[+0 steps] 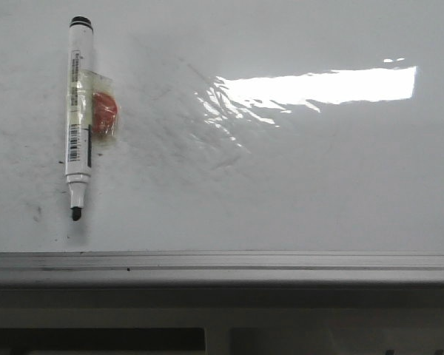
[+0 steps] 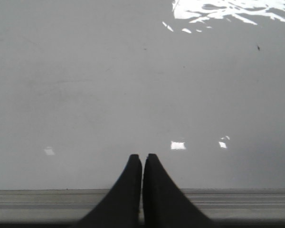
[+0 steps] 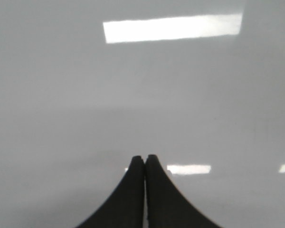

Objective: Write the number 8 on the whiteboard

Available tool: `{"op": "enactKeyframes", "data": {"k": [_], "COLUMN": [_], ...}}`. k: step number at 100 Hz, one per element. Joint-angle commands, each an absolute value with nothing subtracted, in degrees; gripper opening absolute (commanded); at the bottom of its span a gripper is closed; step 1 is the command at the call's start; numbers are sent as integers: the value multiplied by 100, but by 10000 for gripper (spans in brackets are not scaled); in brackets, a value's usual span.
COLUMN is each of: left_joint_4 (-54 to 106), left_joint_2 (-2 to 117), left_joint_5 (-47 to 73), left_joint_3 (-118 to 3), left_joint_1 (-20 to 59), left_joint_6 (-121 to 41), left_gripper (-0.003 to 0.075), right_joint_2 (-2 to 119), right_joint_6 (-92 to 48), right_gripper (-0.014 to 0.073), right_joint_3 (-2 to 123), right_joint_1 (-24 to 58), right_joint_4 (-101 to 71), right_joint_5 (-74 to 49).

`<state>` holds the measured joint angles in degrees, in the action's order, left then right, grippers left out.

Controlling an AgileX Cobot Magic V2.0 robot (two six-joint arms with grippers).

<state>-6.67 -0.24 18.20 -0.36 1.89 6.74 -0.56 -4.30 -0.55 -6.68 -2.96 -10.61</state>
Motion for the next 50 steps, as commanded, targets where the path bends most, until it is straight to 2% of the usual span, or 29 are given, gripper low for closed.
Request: {"op": "enactKeyframes", "data": {"k": [1,31,50], "left_joint_4": [-605,-475,-343], "left_joint_2": [-186,-186,-186], "left_joint_5": [1270,-50,-553], "left_joint_3": [194,194,106], "left_joint_1": [175,175,175], "left_joint_6": [686,686,722], "left_gripper": [-20,-20,-20], "right_joint_2": [-177,-177,-125], "right_joint_6": [-429,-399,-399], "right_gripper": [-64,-63,-63], "right_joint_3": [-134,-106,154], "right_joint_1": [-702,-702,-702], "right_joint_4": [-290,-604,-897], "right_joint_5": [-291,-181,-633]}}
